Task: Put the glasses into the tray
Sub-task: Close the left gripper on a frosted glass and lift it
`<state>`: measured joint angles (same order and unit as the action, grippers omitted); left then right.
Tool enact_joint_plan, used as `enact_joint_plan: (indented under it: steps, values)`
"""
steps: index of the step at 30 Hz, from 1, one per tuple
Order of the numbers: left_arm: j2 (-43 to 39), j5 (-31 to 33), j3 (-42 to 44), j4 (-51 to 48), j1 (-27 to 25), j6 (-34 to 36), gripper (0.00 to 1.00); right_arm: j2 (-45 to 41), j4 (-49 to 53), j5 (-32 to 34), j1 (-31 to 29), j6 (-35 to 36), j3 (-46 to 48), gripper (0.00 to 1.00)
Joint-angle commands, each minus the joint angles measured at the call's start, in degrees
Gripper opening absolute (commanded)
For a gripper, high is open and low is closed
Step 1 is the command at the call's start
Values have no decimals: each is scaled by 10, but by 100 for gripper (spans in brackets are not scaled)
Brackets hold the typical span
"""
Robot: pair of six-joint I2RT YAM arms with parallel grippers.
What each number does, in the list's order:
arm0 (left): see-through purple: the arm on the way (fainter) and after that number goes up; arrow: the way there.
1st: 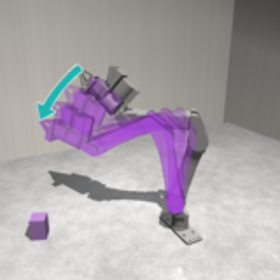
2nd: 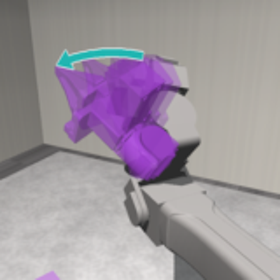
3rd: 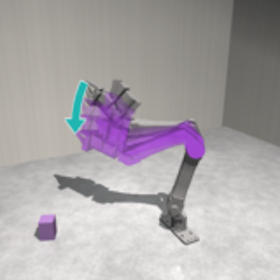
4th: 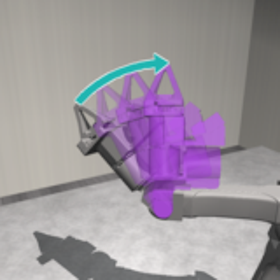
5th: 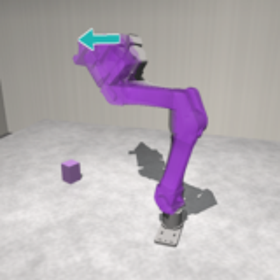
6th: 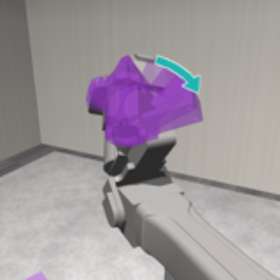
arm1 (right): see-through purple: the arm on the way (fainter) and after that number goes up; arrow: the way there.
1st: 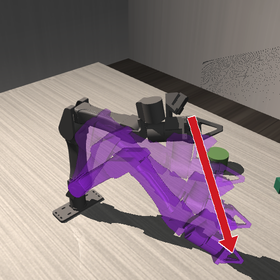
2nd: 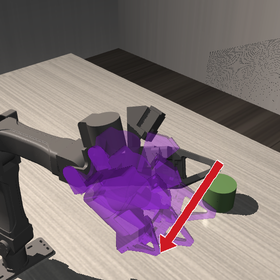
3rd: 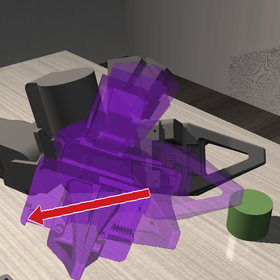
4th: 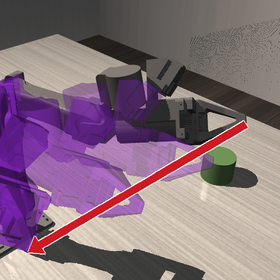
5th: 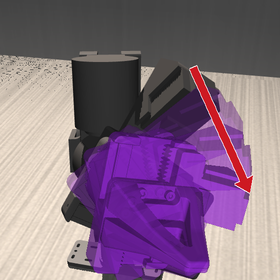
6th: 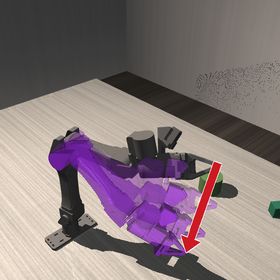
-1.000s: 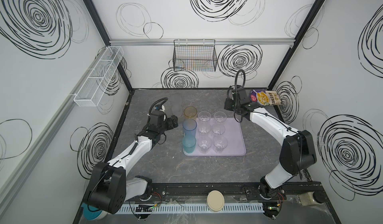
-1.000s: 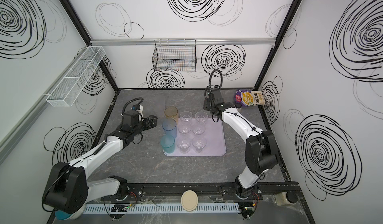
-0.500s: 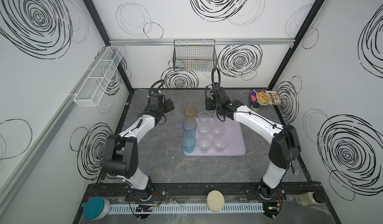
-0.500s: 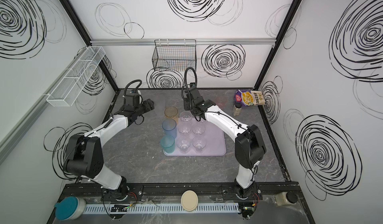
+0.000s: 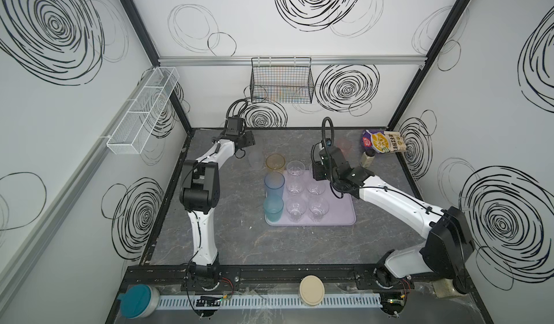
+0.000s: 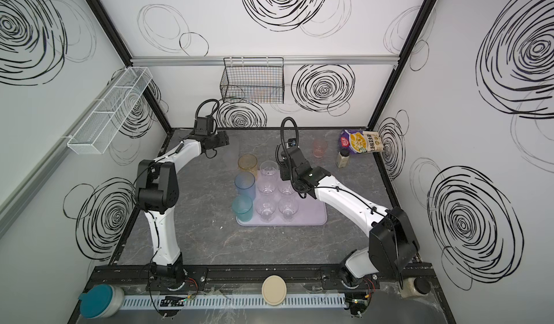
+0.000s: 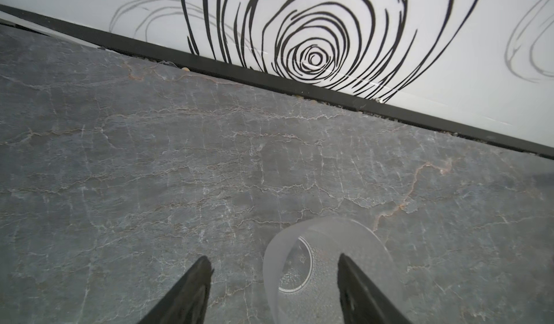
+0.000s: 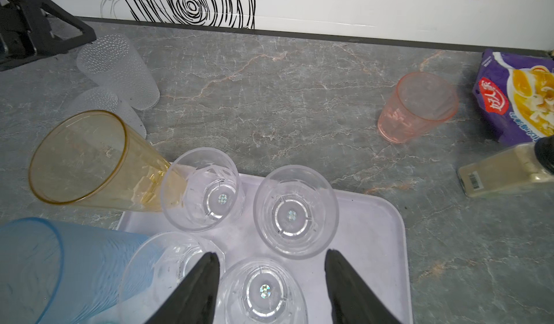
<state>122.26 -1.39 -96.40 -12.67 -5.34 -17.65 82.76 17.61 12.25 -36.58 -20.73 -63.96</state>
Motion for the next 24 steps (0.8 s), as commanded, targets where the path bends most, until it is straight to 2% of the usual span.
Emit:
enact_joint_plan:
  steps: [1, 5, 15, 24]
  values:
    - [15, 13, -17, -15, 2, 24, 64, -20, -17, 18, 0, 6, 10, 61]
    - [32, 16, -19, -10, -1, 30, 60, -23, -27, 23, 0, 13, 19, 61]
    - [54, 30, -46, 3, -6, 21, 32, -23, -28, 29, 0, 13, 24, 61]
    - [32, 21, -14, 24, -6, 5, 13, -28, -26, 32, -1, 10, 25, 62]
